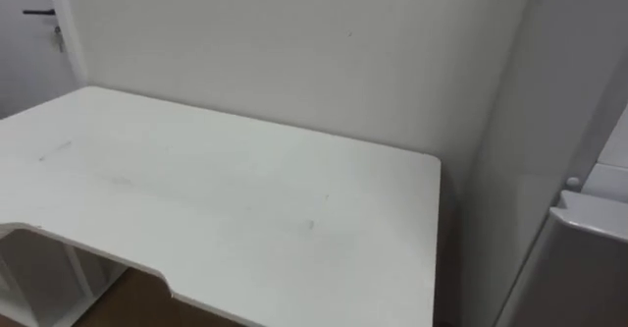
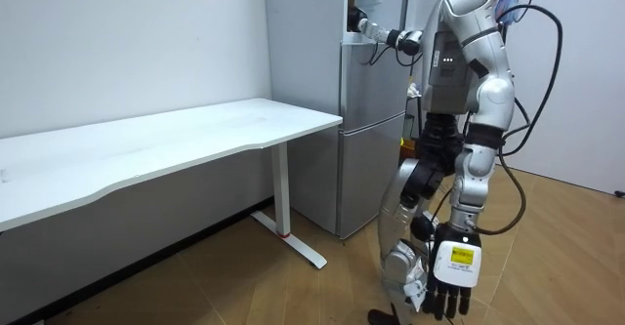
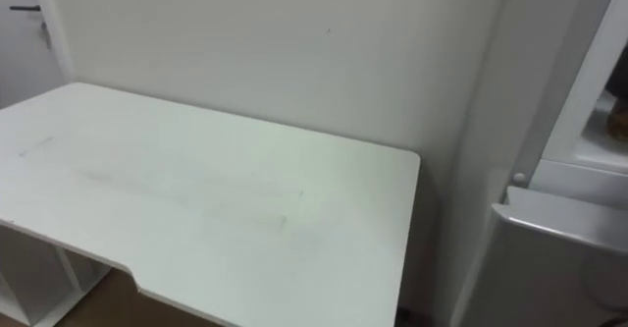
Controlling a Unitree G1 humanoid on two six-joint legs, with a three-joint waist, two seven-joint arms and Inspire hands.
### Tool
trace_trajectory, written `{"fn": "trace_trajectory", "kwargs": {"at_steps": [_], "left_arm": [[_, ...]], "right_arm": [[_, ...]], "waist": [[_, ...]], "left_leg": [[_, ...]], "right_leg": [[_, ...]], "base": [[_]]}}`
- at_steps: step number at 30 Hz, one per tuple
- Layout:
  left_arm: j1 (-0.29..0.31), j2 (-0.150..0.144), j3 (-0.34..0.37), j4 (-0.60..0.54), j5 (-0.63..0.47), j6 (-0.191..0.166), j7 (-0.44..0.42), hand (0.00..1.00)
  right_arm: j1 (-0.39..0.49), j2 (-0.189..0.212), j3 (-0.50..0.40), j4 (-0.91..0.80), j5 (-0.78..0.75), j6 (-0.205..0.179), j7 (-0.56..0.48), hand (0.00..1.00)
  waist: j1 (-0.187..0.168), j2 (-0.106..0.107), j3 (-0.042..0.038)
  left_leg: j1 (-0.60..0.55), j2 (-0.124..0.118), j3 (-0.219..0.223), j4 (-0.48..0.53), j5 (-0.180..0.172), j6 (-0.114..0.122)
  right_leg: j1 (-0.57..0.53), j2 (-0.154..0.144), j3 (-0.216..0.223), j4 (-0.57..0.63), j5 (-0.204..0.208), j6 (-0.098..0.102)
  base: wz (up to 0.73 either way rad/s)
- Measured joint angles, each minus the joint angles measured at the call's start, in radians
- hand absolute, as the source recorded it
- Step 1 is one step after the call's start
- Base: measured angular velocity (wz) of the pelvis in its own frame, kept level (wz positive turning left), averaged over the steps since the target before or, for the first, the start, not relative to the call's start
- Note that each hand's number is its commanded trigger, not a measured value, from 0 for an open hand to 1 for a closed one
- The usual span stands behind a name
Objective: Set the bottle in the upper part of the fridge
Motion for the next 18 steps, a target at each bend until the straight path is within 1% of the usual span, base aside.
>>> {"fn": "trace_trajectory", "kwargs": {"at_steps": [1, 3, 6, 8, 11, 13, 16, 17, 18], "left_arm": [[0.000, 0.003, -0.001, 0.000, -0.009, -0.006, 0.000, 0.00], [0.000, 0.007, -0.001, 0.000, -0.035, -0.005, -0.001, 0.00], [0.000, 0.024, -0.020, -0.003, -0.072, -0.003, 0.001, 0.00], [-0.002, 0.034, -0.041, -0.004, -0.097, -0.004, 0.020, 0.00], [-0.009, 0.050, -0.078, -0.023, -0.100, -0.003, 0.035, 0.00], [-0.009, 0.051, -0.080, -0.043, -0.100, -0.004, 0.037, 0.00], [-0.024, 0.061, -0.111, -0.043, -0.103, 0.002, 0.037, 0.00], [-0.027, 0.063, -0.125, -0.043, -0.110, 0.002, 0.037, 0.00], [-0.028, 0.063, -0.130, -0.043, -0.112, 0.002, 0.037, 0.00]], "right_arm": [[-0.010, 0.000, 0.001, 0.018, 0.004, -0.005, 0.000, 0.00], [-0.017, -0.001, 0.007, 0.038, 0.012, -0.010, 0.000, 0.00], [-0.018, -0.008, 0.010, 0.041, 0.019, -0.012, 0.003, 0.00], [-0.031, -0.009, 0.030, 0.066, 0.006, -0.027, 0.002, 0.00], [-0.035, -0.017, 0.042, 0.070, 0.008, -0.035, 0.005, 0.00], [-0.035, -0.027, 0.058, 0.070, 0.006, -0.044, 0.010, 0.00], [-0.035, -0.033, 0.079, 0.075, 0.006, -0.047, 0.011, 0.00], [-0.038, -0.033, 0.088, 0.076, 0.007, -0.051, 0.011, 0.00], [-0.039, -0.033, 0.093, 0.076, 0.007, -0.054, 0.011, 0.00]], "waist": [[0.001, 0.000, 0.0004], [0.006, 0.000, 0.0006], [0.008, 0.001, 0.0010], [0.010, 0.004, 0.0011], [0.012, 0.005, 0.0012], [0.024, 0.006, 0.0012], [0.026, 0.007, 0.0012], [0.026, 0.007, 0.0013], [0.026, 0.008, 0.0014]], "left_leg": [[-0.006, 0.001, 0.001, 0.005, 0.000, 0.000], [-0.009, 0.002, 0.001, 0.011, 0.000, 0.000], [-0.025, 0.004, 0.001, 0.020, 0.000, 0.000], [-0.032, 0.013, 0.005, 0.026, 0.000, 0.000], [-0.050, 0.015, 0.006, 0.035, 0.000, -0.001], [-0.056, 0.017, 0.014, 0.036, 0.001, -0.003], [-0.053, 0.020, 0.017, 0.036, 0.002, -0.004], [-0.053, 0.027, 0.020, 0.036, 0.002, -0.005], [-0.053, 0.029, 0.022, 0.036, 0.002, -0.005]], "right_leg": [[-0.004, 0.002, 0.001, 0.000, 0.001, -0.001], [-0.004, 0.002, 0.002, -0.002, 0.001, -0.001], [-0.018, 0.004, 0.002, -0.004, 0.001, -0.003], [-0.024, 0.005, 0.001, -0.003, 0.004, -0.006], [-0.044, 0.010, 0.006, -0.002, 0.005, -0.010], [-0.050, 0.013, 0.012, -0.003, 0.010, -0.014], [-0.050, 0.015, 0.014, -0.003, 0.012, -0.016], [-0.049, 0.016, 0.015, -0.003, 0.013, -0.017], [-0.046, 0.016, 0.016, -0.003, 0.013, -0.018]], "base": [[0.00], [0.00], [0.02], [-0.06], [-0.01], [-0.13], [-0.03], [-0.03], [-0.05]]}}
